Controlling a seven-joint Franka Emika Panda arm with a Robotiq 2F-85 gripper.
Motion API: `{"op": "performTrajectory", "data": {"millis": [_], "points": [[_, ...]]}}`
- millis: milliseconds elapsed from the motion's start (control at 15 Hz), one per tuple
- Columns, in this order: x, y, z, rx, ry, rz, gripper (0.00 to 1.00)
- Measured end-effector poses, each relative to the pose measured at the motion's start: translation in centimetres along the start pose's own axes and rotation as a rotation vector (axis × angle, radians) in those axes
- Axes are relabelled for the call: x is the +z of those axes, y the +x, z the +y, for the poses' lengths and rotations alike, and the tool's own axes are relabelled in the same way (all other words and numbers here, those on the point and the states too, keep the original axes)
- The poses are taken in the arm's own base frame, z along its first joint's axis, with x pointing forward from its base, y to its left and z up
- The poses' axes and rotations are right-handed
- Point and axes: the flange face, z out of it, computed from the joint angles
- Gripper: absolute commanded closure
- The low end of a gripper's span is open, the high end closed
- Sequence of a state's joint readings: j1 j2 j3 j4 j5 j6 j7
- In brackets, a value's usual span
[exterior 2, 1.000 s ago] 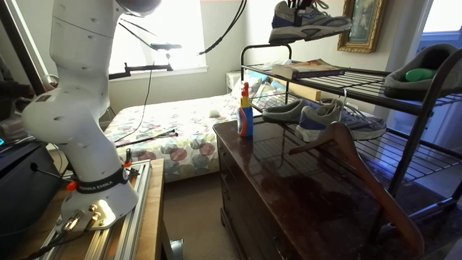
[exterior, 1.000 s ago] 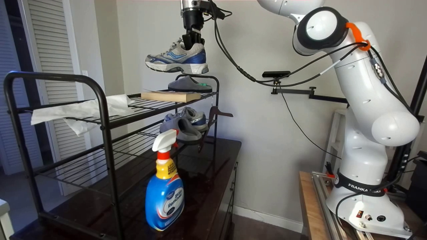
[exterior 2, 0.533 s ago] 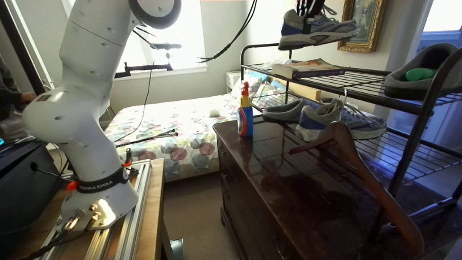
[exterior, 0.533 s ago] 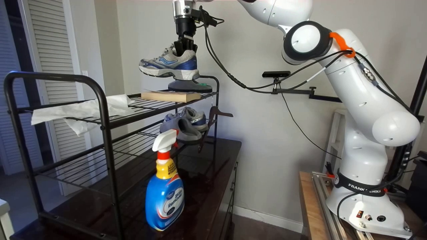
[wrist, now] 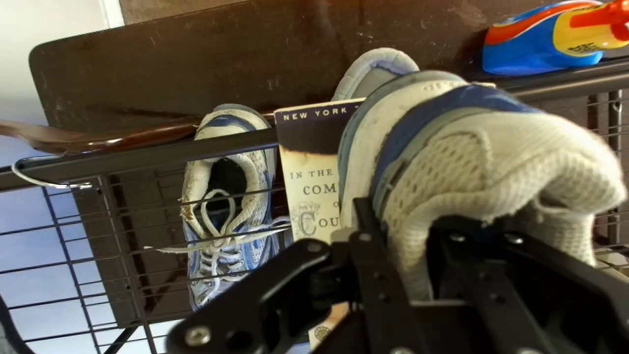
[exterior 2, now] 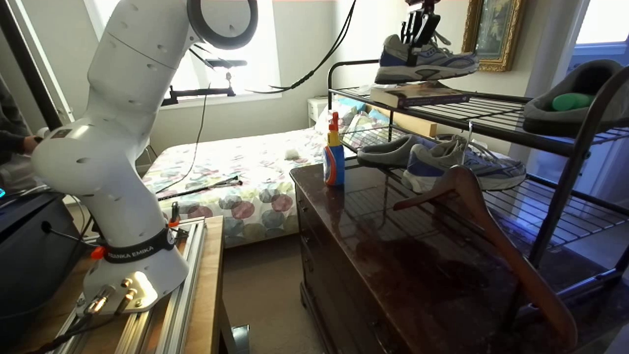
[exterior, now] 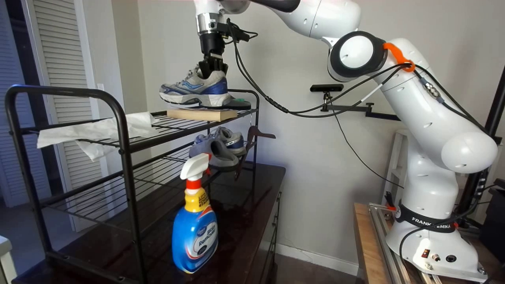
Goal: Pick up the sneaker from the countertop and put it on the book on the topmost shelf.
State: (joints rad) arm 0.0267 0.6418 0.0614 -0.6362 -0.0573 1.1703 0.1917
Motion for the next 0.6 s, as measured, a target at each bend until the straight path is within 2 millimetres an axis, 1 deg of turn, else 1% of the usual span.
{"op": "performTrajectory", "data": {"millis": [67,133,200,267,400,467,600], "points": [[0.4,0.2,-0.1,0.003,0.000,-0.006,0.86],[0.7,0.3,-0.1,0.009,0.000,-0.011,0.61],[0.9,0.5,0.1,0.017,0.003,-0.014,0.60],[0.9,0.6,0.4,0.027,0.008,-0.016,0.55],[0.8,0.7,1.4,0.045,0.017,-0.016,0.42],[0.5,0.6,1.9,0.051,0.021,-0.013,0.34],[-0.9,-0.3,2.6,0.059,0.024,-0.002,0.20]]}}
